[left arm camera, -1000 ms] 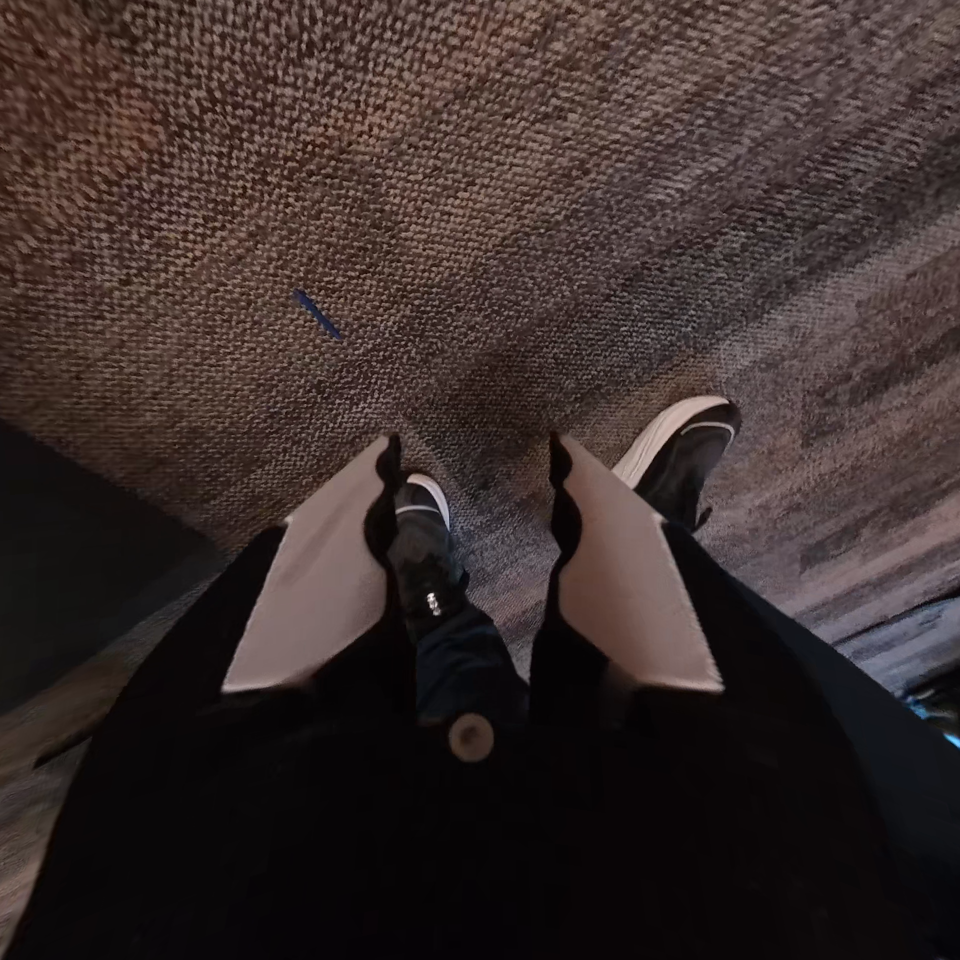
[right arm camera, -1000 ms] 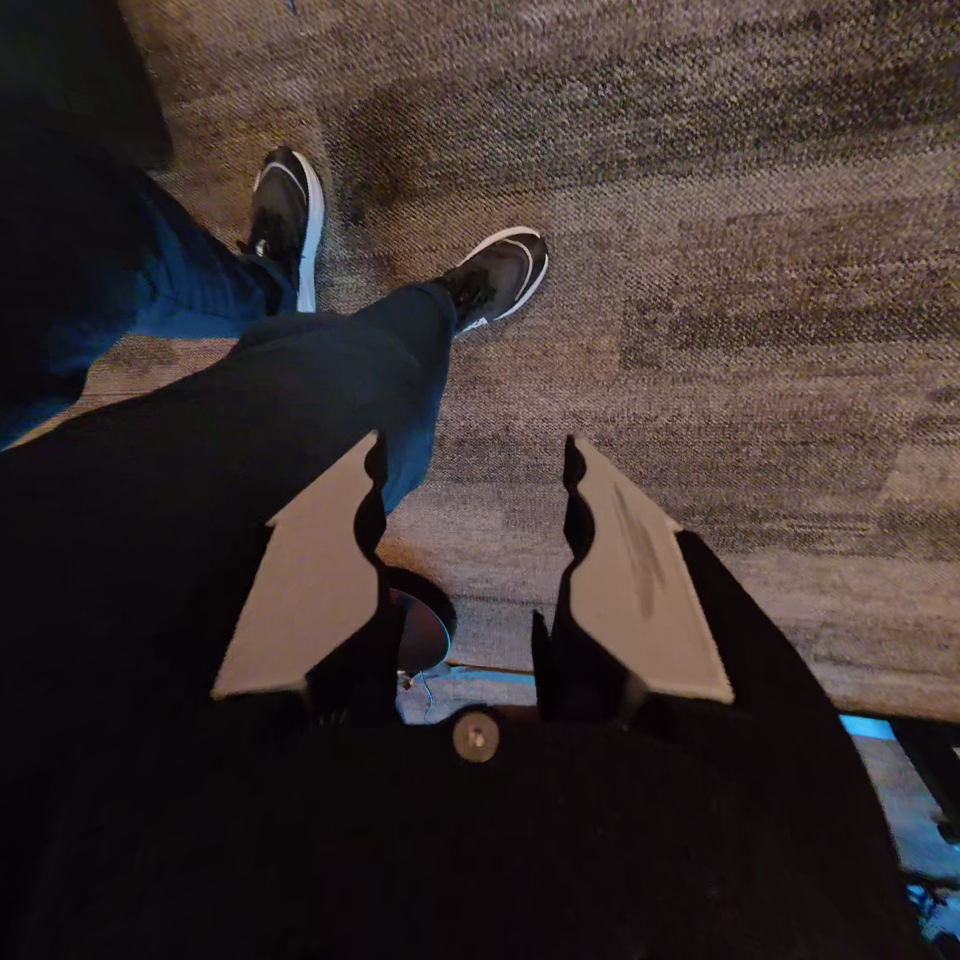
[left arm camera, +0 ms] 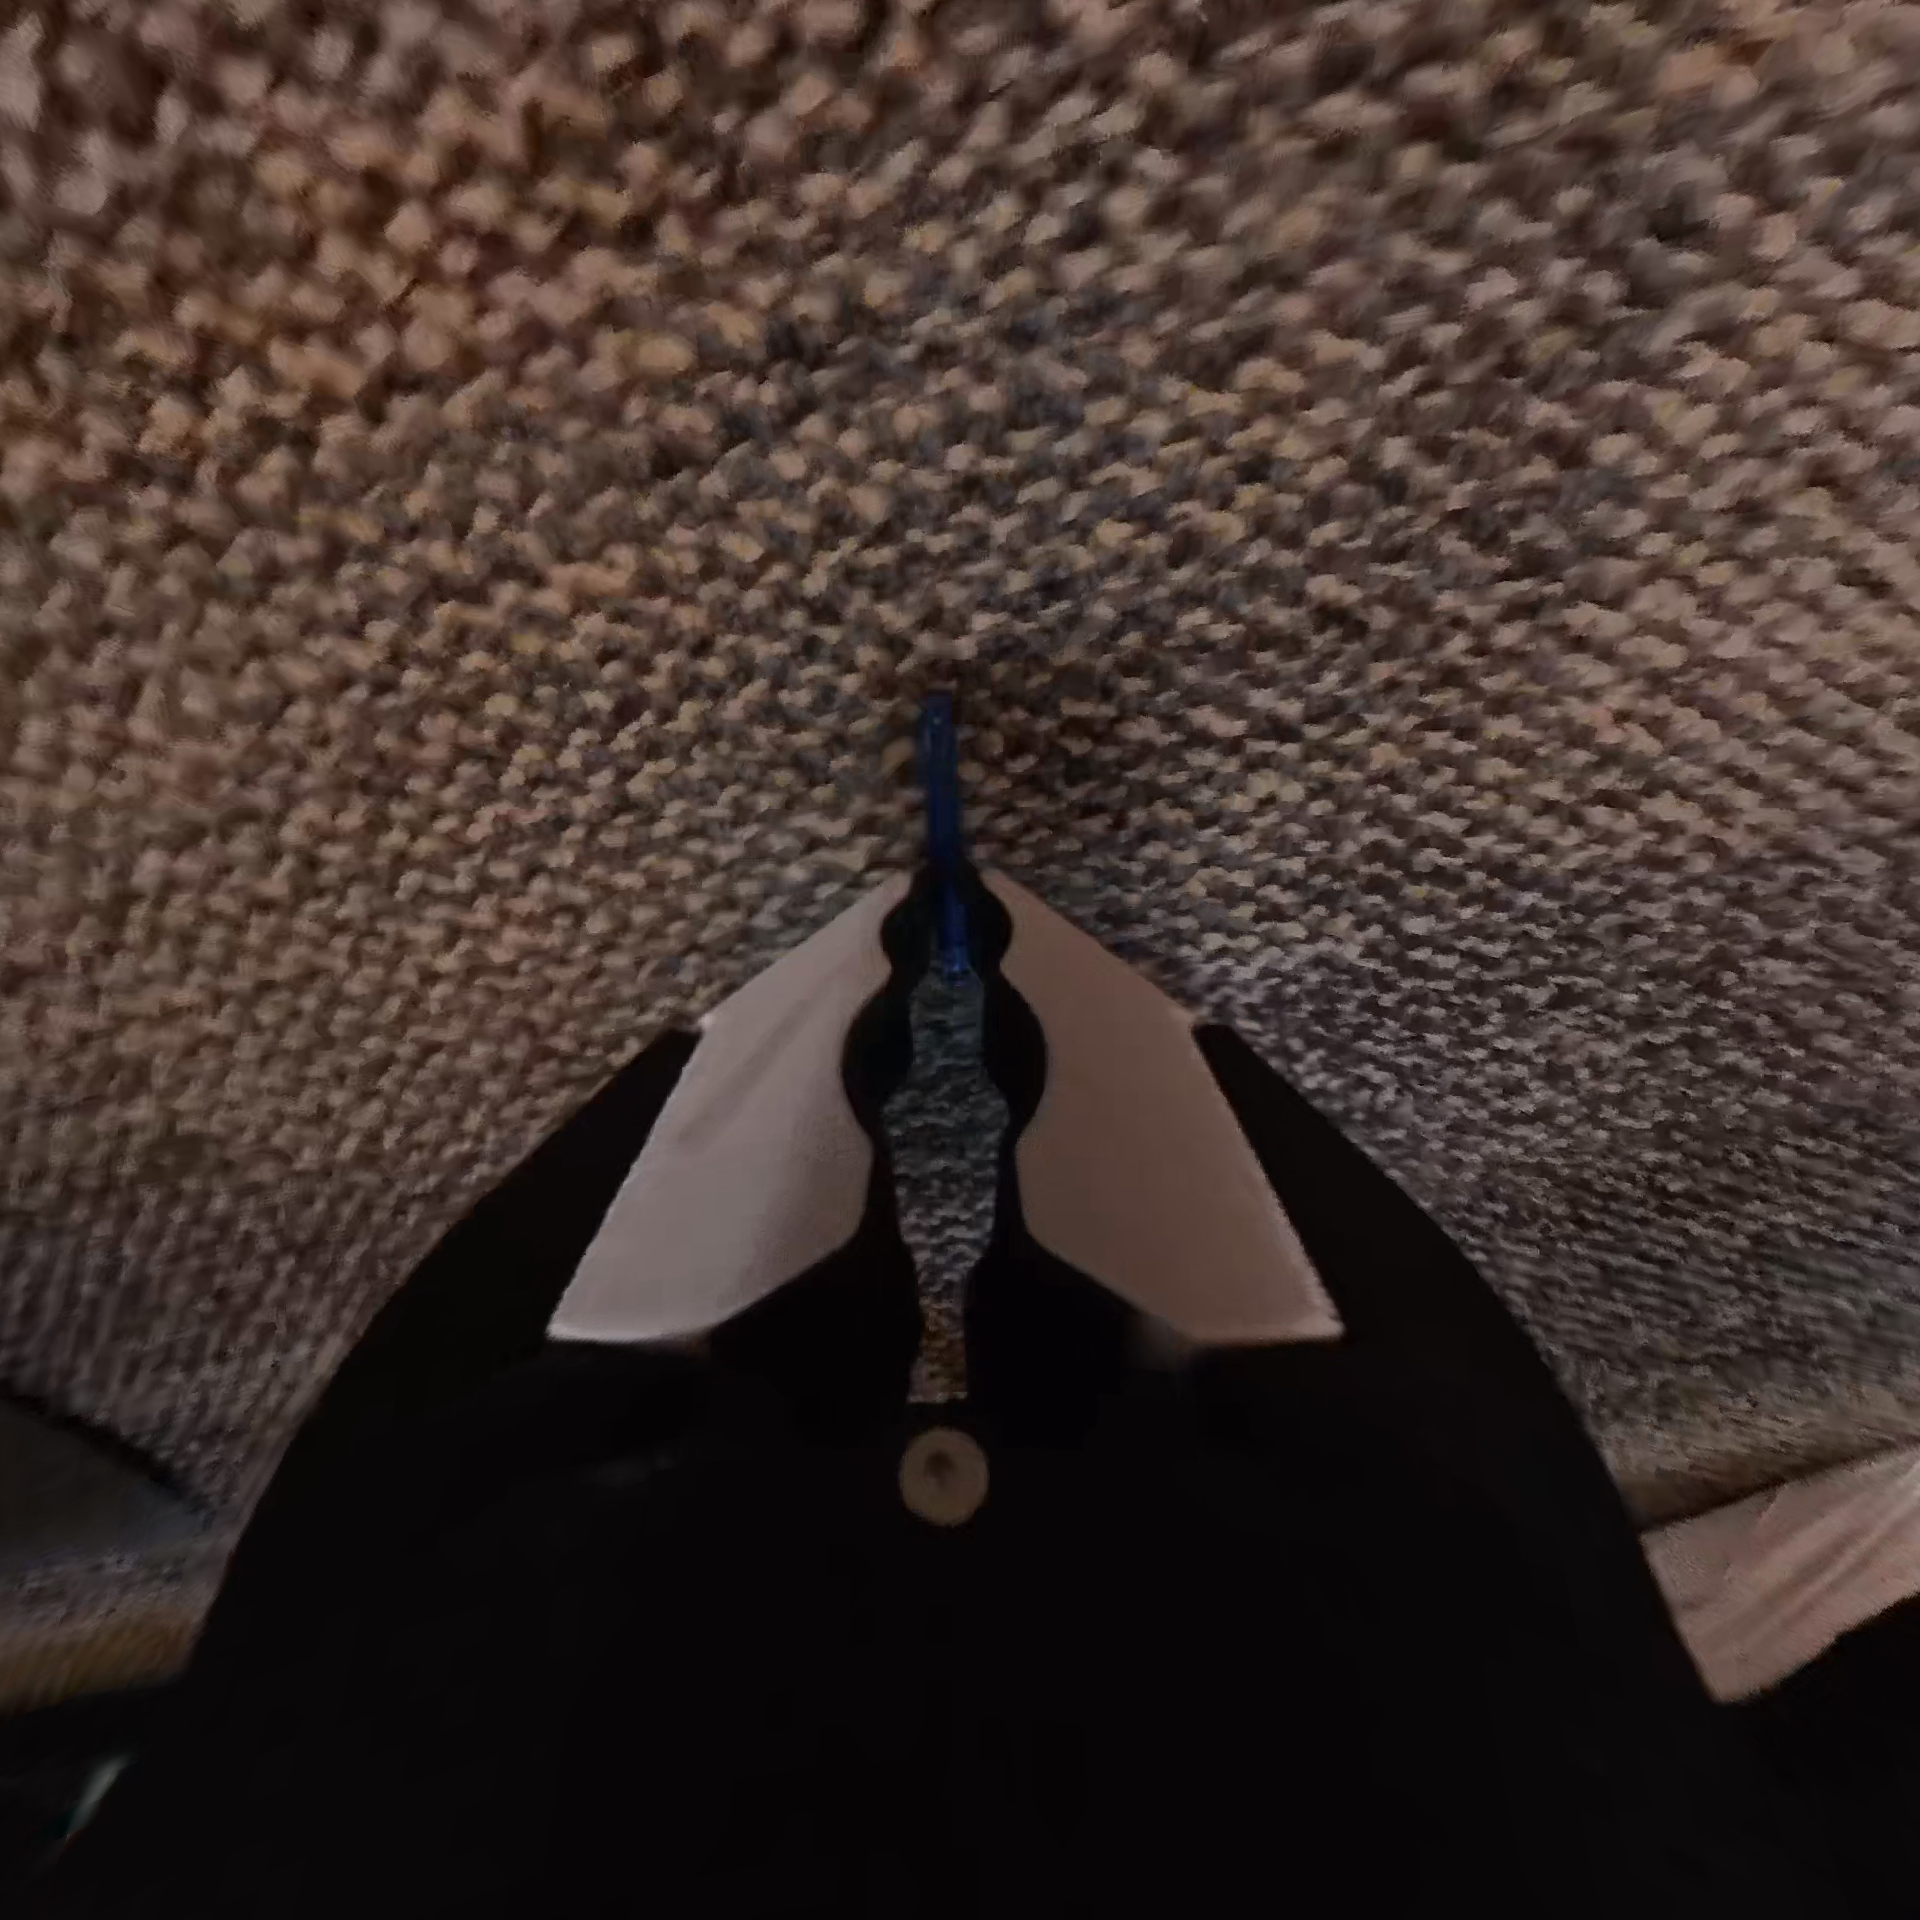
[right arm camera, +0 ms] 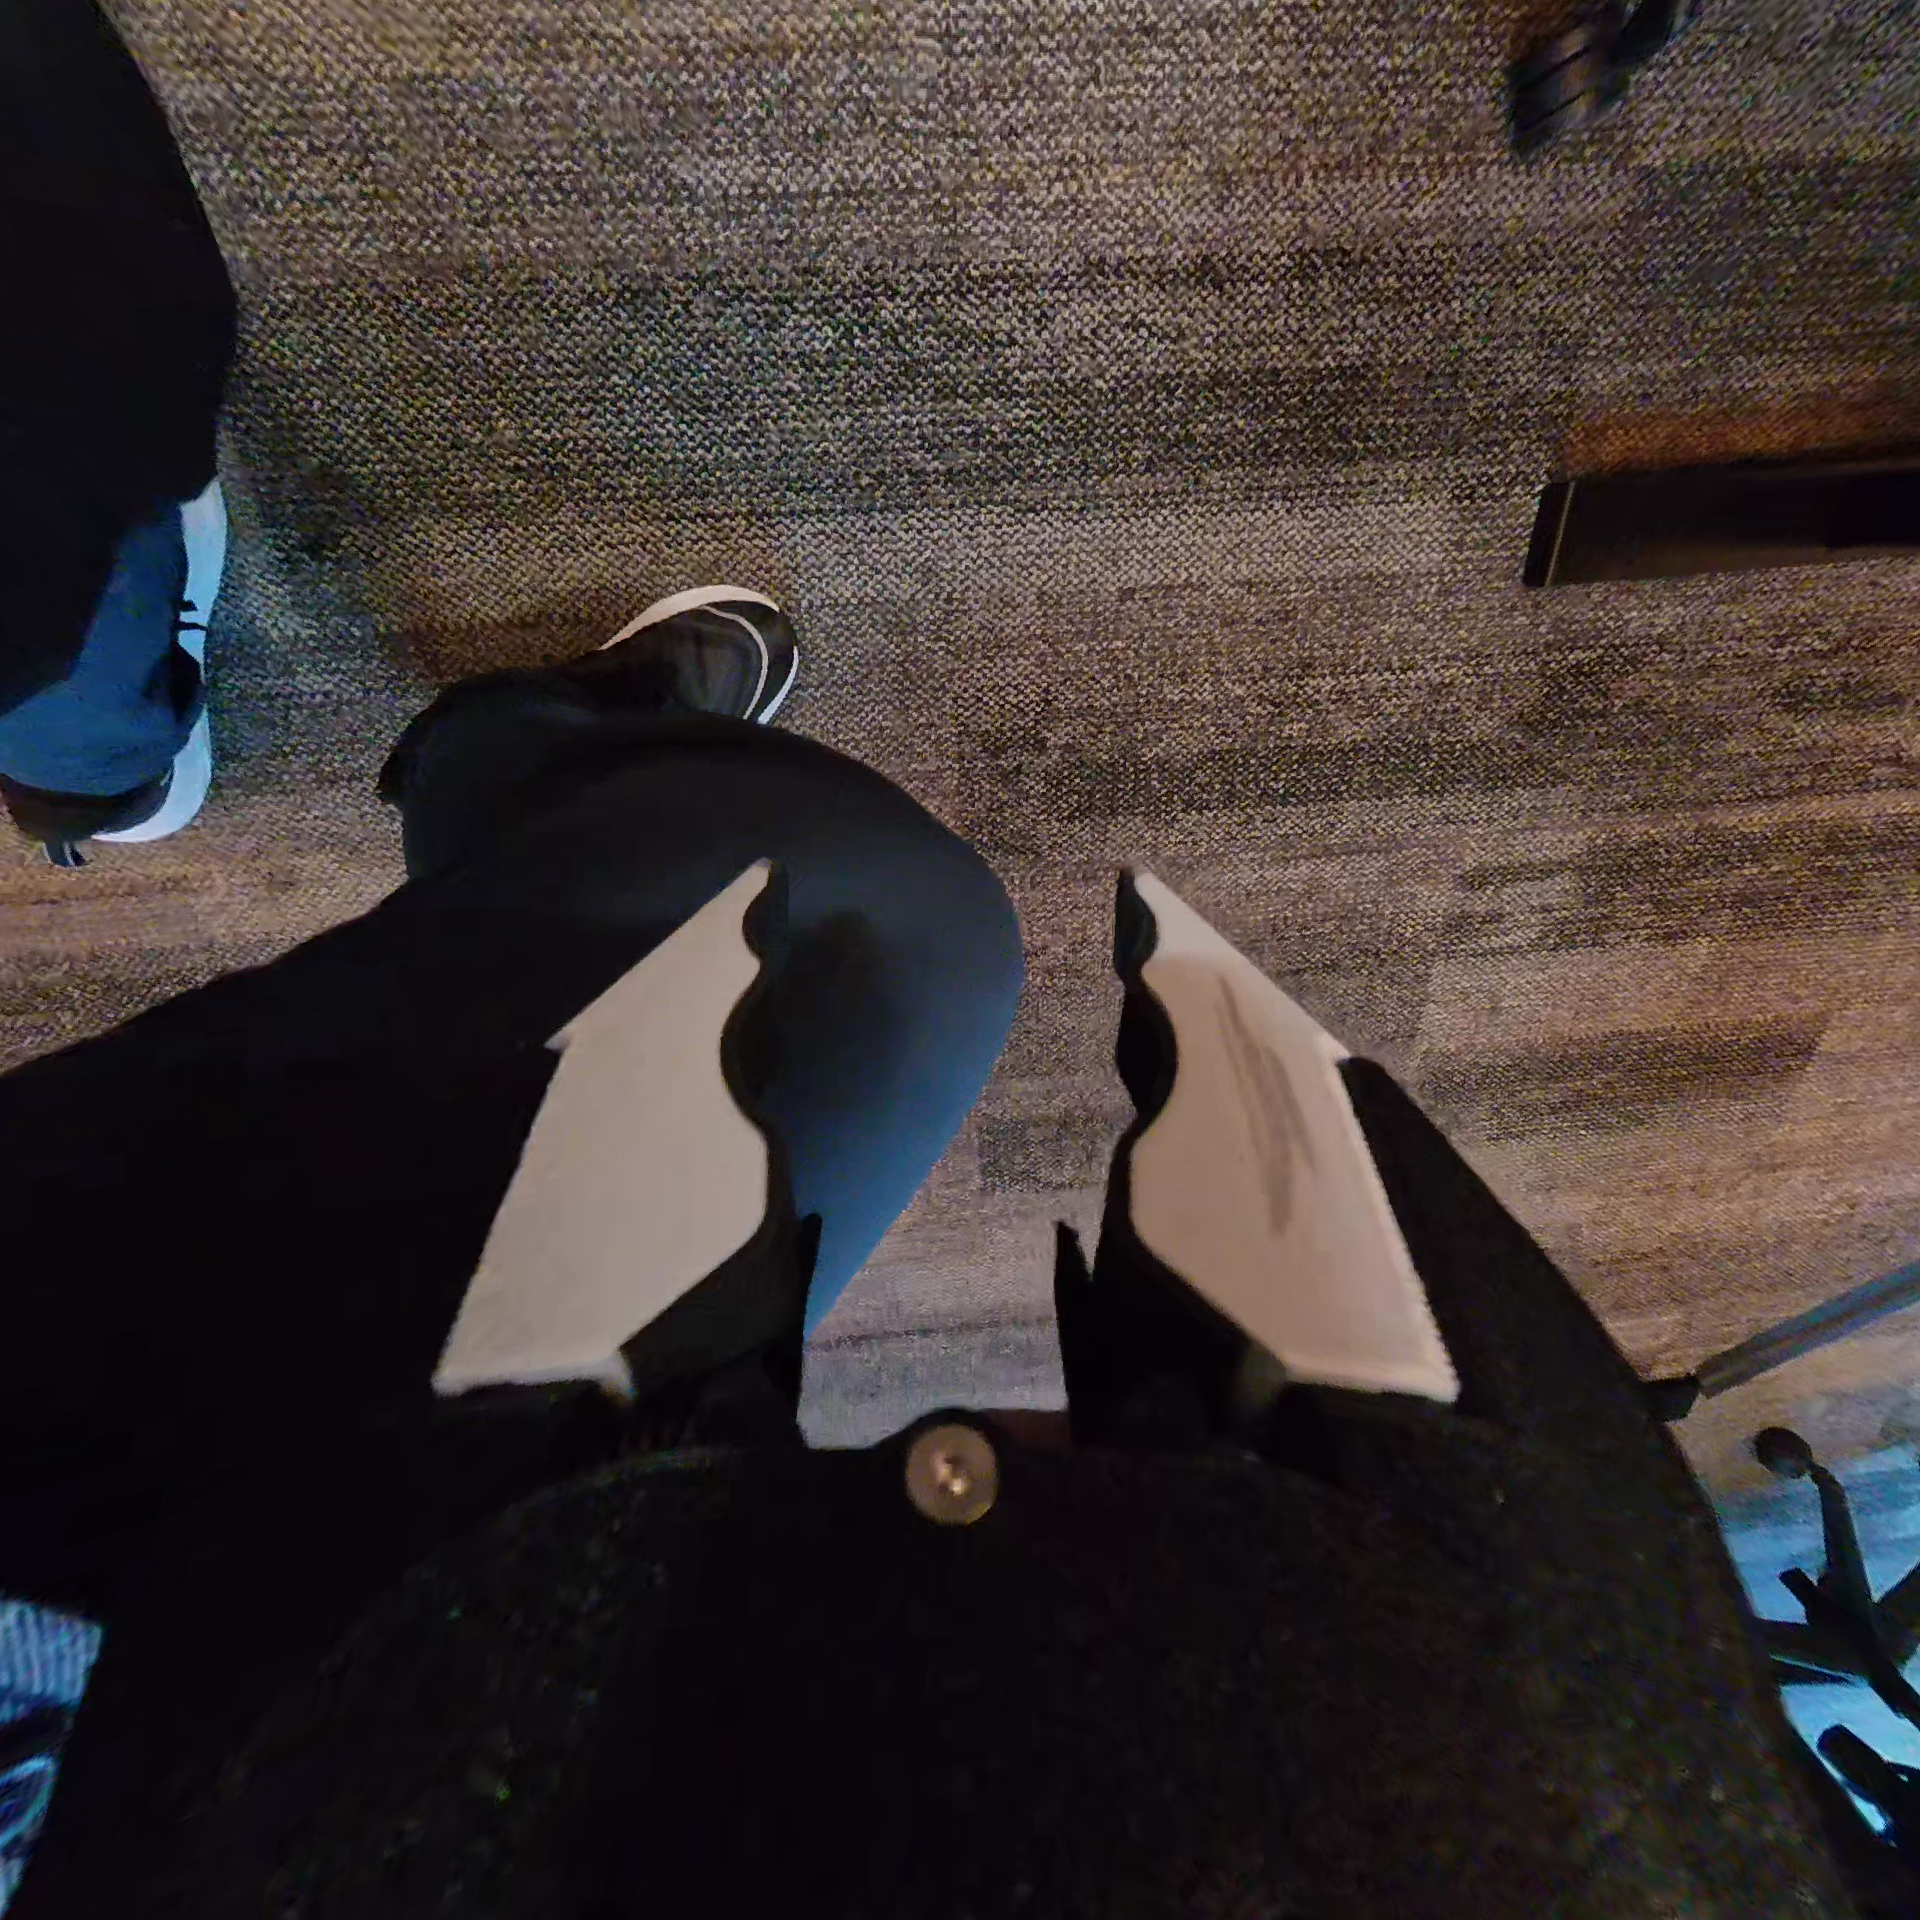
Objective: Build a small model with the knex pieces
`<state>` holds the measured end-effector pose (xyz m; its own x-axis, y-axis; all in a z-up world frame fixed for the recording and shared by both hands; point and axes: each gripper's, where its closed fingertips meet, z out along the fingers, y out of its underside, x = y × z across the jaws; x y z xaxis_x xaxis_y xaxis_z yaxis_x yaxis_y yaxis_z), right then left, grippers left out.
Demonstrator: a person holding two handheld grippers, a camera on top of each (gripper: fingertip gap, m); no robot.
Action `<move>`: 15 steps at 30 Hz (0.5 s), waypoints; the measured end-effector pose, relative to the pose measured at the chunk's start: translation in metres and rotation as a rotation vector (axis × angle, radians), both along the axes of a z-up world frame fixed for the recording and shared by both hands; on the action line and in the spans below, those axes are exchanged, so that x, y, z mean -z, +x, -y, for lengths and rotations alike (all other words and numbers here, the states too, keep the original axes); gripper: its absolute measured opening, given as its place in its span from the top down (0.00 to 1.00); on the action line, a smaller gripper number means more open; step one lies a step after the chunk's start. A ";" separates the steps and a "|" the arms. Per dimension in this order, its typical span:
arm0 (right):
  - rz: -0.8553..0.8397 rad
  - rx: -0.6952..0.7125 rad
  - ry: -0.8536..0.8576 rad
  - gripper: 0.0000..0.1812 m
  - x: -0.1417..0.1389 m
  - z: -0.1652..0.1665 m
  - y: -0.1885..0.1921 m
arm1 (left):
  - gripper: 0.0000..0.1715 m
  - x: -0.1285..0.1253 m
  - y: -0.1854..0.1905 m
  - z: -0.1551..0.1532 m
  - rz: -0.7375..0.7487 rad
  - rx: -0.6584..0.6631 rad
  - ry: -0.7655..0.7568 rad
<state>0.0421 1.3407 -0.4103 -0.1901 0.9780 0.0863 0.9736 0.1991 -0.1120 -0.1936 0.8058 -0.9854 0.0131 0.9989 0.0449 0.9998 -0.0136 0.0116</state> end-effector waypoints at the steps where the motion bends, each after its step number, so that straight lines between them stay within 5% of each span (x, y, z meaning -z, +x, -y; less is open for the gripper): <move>1: 0.006 0.003 -0.001 0.65 0.001 -0.001 0.004 | 0.98 -0.003 -0.003 -0.006 0.002 0.037 0.019; 6: 0.023 0.050 -0.028 0.65 -0.012 -0.004 0.022 | 0.98 -0.063 -0.026 -0.061 -0.075 0.071 0.178; 10: -0.019 0.075 -0.073 0.66 -0.054 -0.003 0.023 | 0.98 -0.166 -0.033 -0.124 -0.138 0.156 0.311; 15: -0.035 0.095 -0.136 0.66 -0.105 -0.011 0.038 | 0.98 -0.339 -0.020 -0.197 -0.187 0.382 0.467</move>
<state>0.0797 1.3516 -0.3048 -0.0952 0.9945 -0.0433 0.9823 0.0868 -0.1659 -0.2141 1.0029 -0.6459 0.4147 0.7978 0.4376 0.9080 -0.3315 -0.2562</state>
